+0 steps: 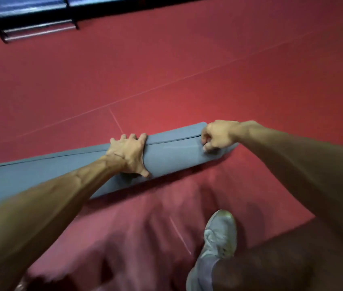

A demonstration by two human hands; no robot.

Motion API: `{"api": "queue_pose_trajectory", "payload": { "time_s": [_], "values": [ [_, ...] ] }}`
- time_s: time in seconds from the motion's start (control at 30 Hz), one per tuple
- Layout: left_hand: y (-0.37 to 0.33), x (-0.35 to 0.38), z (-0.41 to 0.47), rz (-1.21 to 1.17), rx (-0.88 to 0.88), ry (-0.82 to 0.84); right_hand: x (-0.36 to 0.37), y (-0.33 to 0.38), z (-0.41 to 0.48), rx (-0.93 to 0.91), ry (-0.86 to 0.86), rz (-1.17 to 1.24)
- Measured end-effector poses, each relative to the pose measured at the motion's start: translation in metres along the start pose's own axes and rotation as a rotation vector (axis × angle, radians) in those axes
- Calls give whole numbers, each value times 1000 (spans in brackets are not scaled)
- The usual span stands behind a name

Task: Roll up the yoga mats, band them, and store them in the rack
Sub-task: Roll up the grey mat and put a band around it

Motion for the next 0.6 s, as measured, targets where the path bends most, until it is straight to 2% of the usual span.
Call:
{"api": "queue_pose_trajectory", "payload": {
  "time_s": [0.13, 0.23, 0.43, 0.6],
  "values": [
    [-34, -63, 4, 2, 42, -128, -64, -42, -61, 110, -23, 52],
    [-74, -101, 3, 5, 90, -202, -73, -79, -111, 205, -88, 209],
    [-161, -154, 2, 13, 205, -303, -37, -135, -203, 386, -107, 542],
    [-243, -171, 20, 59, 357, -332, 39, -179, -257, 545, -130, 734]
  ]
}}
Point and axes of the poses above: each hand's wrist, its own z-axis towards the middle knuckle, its own x-axis out of the palm, y = z × x, the point moved 1 cm from there along z, towards the middle knuckle, and after that the axes turned 13 degrees about -y, right-handed, at the moved point
